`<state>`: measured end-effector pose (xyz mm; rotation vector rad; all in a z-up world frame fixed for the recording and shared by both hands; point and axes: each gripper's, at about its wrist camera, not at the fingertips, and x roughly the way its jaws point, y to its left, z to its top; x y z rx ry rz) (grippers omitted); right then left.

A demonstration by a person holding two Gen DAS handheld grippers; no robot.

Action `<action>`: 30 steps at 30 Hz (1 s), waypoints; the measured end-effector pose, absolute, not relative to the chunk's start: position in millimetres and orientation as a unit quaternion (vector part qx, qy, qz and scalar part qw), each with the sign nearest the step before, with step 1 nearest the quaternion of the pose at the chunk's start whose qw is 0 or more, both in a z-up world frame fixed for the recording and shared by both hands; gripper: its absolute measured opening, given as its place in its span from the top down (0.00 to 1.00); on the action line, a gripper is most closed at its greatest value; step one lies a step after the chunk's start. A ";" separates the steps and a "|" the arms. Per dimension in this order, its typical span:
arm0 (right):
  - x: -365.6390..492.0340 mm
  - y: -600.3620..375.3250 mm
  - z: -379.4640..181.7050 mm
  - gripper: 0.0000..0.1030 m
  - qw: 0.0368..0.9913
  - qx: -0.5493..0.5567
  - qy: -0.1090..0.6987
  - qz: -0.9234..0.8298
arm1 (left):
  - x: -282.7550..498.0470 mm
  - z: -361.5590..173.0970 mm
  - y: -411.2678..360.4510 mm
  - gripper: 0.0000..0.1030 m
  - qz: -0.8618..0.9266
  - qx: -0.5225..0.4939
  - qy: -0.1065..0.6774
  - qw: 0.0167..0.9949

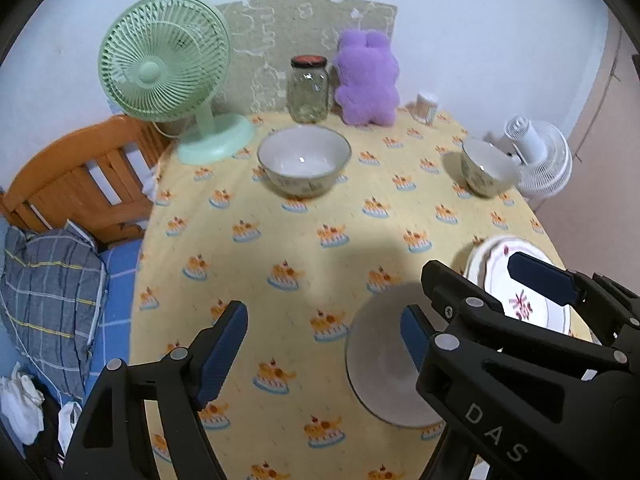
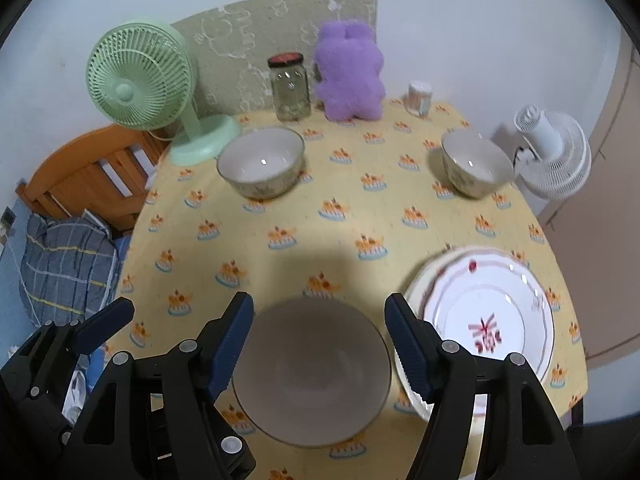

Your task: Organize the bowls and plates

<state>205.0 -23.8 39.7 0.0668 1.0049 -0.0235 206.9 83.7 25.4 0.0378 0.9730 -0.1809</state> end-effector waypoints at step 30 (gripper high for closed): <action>387.9 -36.4 11.1 0.18 0.877 -0.045 0.465 0.109 | 352.2 0.7 60.7 0.20 0.078 -0.040 0.462 0.882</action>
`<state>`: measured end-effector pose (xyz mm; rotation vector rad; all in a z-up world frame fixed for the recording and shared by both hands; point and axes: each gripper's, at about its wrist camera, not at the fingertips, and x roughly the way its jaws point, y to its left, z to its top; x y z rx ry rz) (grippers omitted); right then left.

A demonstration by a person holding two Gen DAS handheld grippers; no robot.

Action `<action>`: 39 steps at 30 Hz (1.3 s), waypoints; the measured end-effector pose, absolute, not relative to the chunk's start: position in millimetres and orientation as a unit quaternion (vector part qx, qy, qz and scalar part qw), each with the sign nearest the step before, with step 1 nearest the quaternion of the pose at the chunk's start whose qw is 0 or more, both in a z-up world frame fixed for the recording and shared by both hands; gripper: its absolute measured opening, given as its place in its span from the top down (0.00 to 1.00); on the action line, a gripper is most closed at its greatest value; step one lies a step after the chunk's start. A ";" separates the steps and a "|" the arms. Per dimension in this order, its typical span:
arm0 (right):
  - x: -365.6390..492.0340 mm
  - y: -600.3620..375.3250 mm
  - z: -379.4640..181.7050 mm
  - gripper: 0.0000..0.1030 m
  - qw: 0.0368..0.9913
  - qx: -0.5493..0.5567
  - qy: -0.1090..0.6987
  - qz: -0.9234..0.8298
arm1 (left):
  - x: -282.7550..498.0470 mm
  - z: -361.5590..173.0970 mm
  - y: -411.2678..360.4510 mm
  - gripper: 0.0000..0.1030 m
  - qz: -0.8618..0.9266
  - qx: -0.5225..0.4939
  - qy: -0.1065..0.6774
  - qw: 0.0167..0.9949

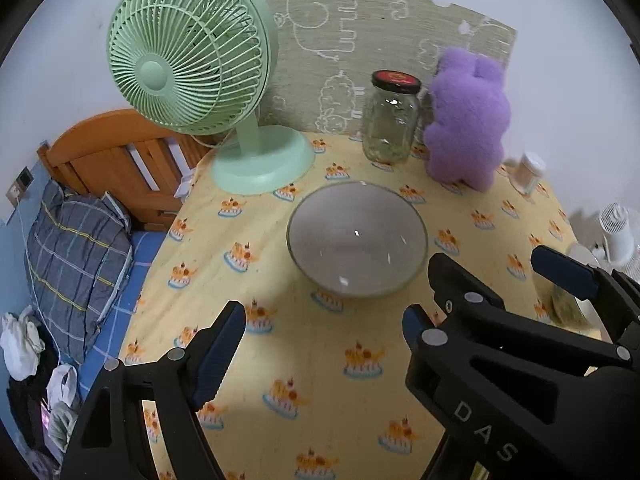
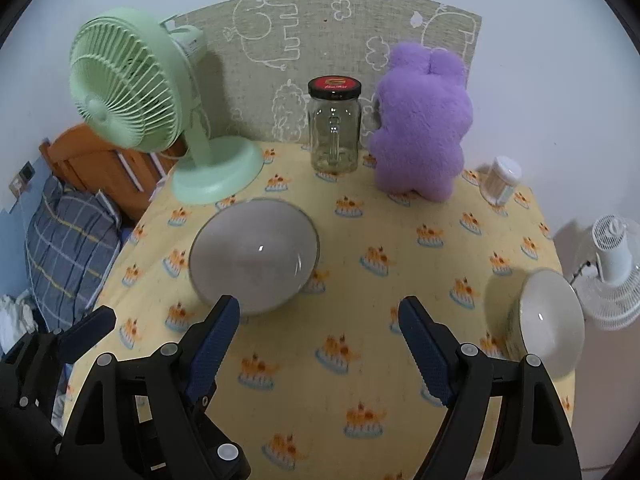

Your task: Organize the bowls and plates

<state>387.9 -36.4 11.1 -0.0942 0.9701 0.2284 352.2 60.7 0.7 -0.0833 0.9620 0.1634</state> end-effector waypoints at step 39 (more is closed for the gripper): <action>493.0 -3.4 -61.3 0.76 0.850 -0.048 0.513 0.110 | 444.2 -61.5 89.1 0.73 0.104 -0.056 0.488 0.865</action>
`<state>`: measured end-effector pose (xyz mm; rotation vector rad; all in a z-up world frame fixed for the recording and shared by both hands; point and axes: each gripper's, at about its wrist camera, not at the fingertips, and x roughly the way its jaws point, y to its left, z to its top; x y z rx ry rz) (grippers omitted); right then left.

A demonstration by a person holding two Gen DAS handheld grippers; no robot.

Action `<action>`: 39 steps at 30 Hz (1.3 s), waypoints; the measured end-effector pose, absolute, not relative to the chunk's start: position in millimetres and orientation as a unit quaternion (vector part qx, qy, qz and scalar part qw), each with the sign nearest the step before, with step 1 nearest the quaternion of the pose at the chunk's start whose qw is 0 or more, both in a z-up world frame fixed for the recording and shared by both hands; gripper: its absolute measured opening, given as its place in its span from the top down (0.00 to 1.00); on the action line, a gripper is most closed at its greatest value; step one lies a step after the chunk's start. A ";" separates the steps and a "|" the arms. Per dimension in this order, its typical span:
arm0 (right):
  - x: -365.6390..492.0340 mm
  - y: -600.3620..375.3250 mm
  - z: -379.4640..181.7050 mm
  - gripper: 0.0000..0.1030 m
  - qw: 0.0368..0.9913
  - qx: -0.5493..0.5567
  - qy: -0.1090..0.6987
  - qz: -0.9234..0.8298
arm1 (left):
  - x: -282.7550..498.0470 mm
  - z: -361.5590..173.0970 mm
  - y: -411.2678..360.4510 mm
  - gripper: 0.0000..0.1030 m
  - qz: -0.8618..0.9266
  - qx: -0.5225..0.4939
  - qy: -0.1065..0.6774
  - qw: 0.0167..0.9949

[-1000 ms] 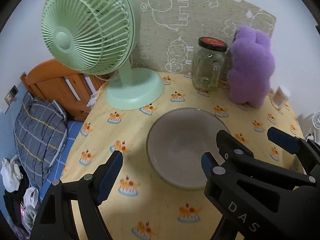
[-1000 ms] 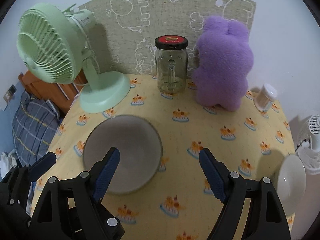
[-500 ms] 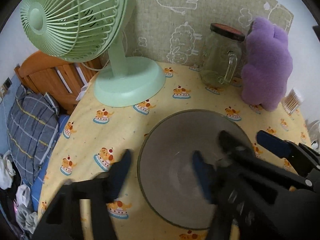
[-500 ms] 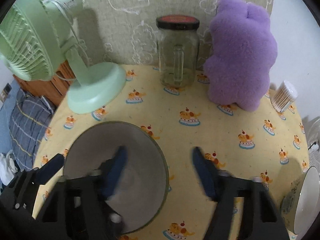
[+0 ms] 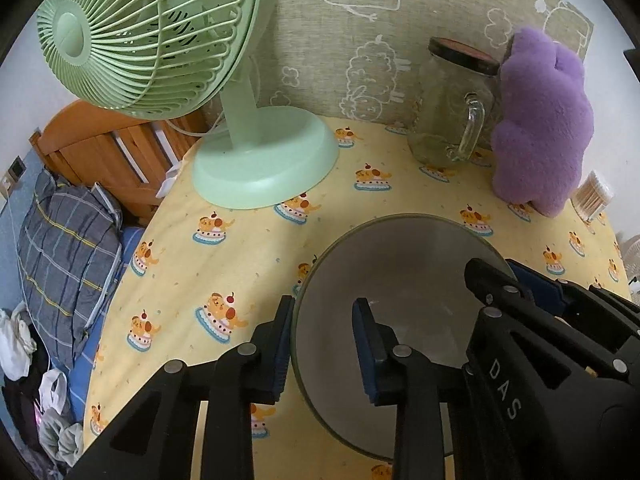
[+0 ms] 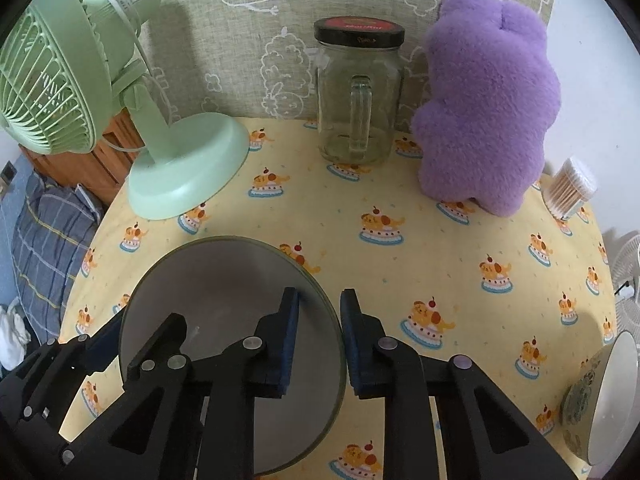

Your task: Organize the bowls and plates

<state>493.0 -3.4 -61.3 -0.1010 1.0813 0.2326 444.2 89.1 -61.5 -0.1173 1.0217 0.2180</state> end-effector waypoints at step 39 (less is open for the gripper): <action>334.1 -53.4 32.1 0.76 0.861 -0.030 0.504 0.063 | 300.7 16.1 43.6 0.73 0.042 -0.040 0.479 0.876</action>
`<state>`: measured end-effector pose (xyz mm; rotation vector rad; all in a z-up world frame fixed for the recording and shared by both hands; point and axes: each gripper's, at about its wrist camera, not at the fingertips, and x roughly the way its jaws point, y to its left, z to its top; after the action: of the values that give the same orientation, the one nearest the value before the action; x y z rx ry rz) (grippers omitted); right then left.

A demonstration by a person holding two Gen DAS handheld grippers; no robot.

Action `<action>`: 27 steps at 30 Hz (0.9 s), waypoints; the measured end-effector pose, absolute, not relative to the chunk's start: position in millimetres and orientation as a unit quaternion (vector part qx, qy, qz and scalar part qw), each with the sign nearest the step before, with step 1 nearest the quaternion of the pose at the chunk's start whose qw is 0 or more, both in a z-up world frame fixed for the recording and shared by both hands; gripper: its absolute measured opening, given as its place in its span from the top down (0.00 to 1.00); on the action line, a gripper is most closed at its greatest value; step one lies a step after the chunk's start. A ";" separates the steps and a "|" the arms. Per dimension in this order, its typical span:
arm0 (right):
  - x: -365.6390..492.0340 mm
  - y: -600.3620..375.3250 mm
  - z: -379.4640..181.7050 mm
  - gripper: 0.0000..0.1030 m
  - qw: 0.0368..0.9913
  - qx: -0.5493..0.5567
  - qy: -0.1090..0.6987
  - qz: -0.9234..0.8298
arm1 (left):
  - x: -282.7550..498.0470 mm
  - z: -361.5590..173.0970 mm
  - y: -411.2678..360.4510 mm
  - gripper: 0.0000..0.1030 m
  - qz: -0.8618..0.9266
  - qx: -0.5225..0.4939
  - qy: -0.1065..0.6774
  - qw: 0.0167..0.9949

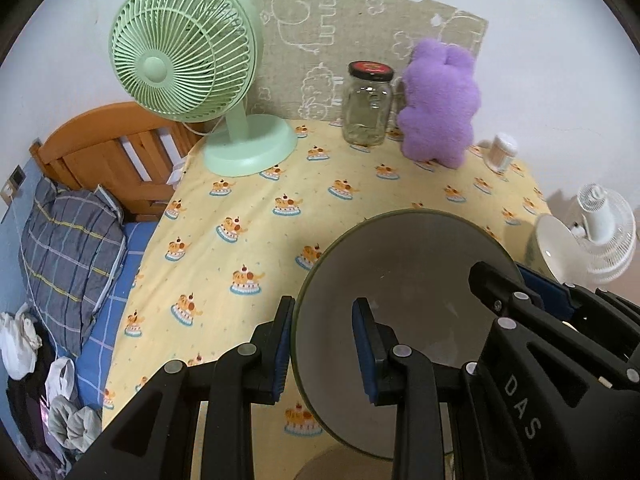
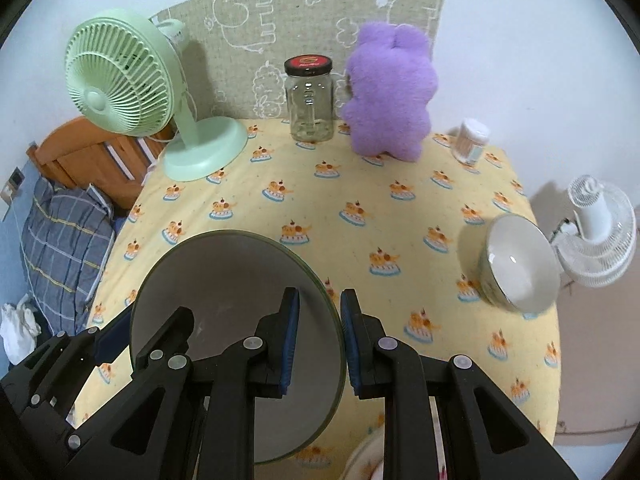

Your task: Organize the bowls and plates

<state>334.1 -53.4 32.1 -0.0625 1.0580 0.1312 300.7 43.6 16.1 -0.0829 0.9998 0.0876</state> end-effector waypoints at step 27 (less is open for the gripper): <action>196.1 -46.6 34.9 0.76 0.851 -0.025 0.525 0.000 | 184.2 6.2 49.7 0.73 -0.026 -0.025 0.502 0.864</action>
<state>196.1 -46.6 34.9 -0.0527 1.1048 -0.0008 184.2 49.7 6.2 -0.0517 1.0526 -0.0544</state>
